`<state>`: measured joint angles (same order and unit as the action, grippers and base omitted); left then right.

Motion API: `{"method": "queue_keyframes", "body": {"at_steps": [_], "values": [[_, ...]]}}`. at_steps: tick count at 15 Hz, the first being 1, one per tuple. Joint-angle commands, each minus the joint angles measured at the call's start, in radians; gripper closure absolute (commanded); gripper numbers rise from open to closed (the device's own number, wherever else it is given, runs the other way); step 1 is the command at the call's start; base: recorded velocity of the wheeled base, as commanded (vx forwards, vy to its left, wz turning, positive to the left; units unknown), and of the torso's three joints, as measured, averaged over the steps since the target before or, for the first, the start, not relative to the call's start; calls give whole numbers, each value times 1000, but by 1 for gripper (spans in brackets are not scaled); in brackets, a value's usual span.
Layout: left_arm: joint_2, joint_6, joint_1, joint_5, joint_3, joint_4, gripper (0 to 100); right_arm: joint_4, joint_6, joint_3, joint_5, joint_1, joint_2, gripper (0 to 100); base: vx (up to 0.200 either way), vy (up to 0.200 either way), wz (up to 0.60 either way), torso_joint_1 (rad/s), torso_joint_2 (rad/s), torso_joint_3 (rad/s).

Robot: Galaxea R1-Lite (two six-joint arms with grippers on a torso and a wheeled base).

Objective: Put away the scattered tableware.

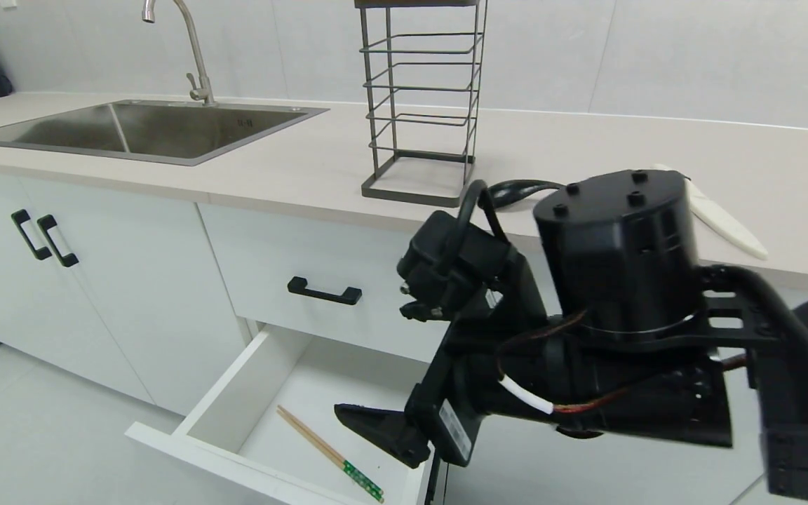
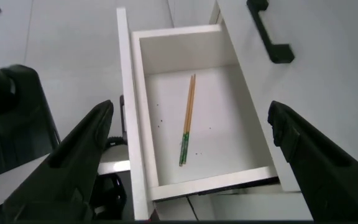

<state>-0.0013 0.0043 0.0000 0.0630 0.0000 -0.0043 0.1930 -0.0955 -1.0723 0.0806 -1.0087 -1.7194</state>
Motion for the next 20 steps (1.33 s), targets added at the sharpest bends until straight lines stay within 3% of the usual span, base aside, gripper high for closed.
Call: {"method": "queue_keyframes", "body": {"at_steps": [1,7,8,14,20], "values": [[1,0,0,0,0,0,0,23,-3,101,-2,12,103,0,0,0,0,0,0,0],[1,0,0,0,0,0,0,97,3,305,-15,15,257,0,0,0,0,0,0,0],[1,0,0,0,0,0,0,98,5,345,-61,27,270,0,0,0,0,0,0,0],[1,0,0,0,0,0,0,98,5,327,-81,19,262,0,0,0,0,8,-8,-4],[1,0,0,0,0,0,0,98,5,327,-81,19,261,0,0,0,0,218,-179,-141]]}}
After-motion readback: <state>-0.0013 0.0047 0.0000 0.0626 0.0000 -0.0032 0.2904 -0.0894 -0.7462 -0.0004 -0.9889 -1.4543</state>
